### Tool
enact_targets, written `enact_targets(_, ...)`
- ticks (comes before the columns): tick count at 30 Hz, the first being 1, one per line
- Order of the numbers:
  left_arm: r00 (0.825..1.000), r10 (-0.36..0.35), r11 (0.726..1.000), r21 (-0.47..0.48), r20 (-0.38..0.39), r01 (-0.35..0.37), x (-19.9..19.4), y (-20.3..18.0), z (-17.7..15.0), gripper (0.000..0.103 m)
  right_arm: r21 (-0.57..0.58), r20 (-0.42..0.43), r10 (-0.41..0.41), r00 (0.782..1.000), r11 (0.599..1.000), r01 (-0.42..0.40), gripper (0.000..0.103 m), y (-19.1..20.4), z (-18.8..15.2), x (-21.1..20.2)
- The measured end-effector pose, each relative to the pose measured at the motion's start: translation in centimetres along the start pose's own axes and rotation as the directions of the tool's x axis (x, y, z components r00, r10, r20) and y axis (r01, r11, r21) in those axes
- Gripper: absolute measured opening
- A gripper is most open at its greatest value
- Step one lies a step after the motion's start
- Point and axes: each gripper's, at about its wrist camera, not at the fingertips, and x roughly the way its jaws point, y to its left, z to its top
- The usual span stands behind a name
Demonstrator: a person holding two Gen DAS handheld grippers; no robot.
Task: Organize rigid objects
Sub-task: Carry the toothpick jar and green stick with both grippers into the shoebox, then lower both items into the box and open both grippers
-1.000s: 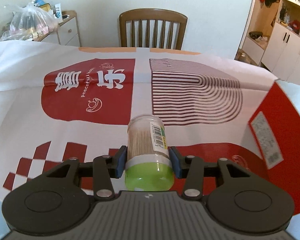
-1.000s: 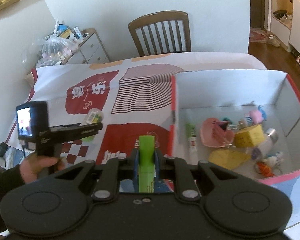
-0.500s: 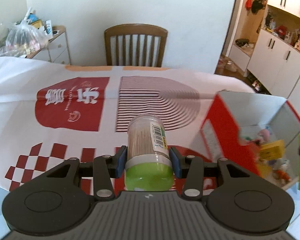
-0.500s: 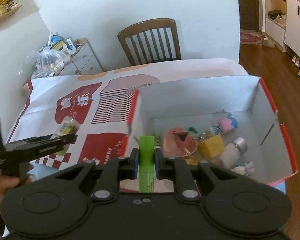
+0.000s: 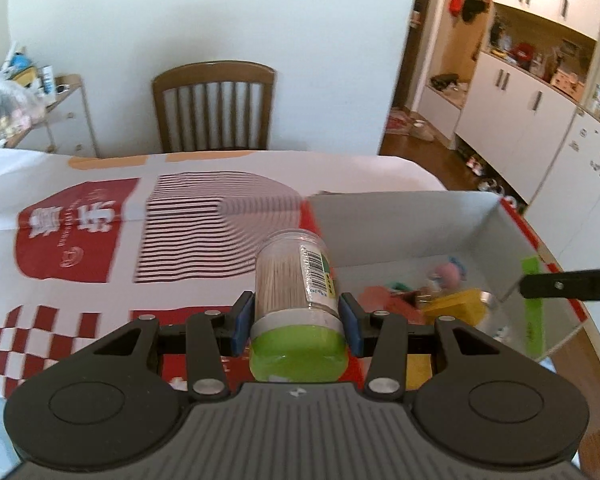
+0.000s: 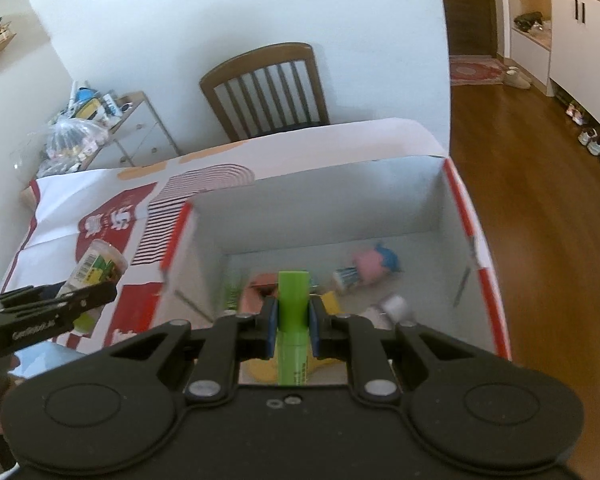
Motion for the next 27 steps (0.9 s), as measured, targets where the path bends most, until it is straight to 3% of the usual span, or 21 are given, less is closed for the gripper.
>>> enact_targets(11,0.996,-0.066,0.996,0.062,-0.067,0.07,2.5,-6.8,-0.7,0.045,0.011,-0.02,-0.038,0.999,0.999,0.038,0.015,-4.5,0.5,1.1)
enact_targets(27,0.99,0.025,0.997,0.071,-0.135,-0.016,7.2,-9.6,-1.7,0.045,-0.09,-0.088,-0.056,0.995,0.995,0.048,0.015,-4.8,-0.7,3.9)
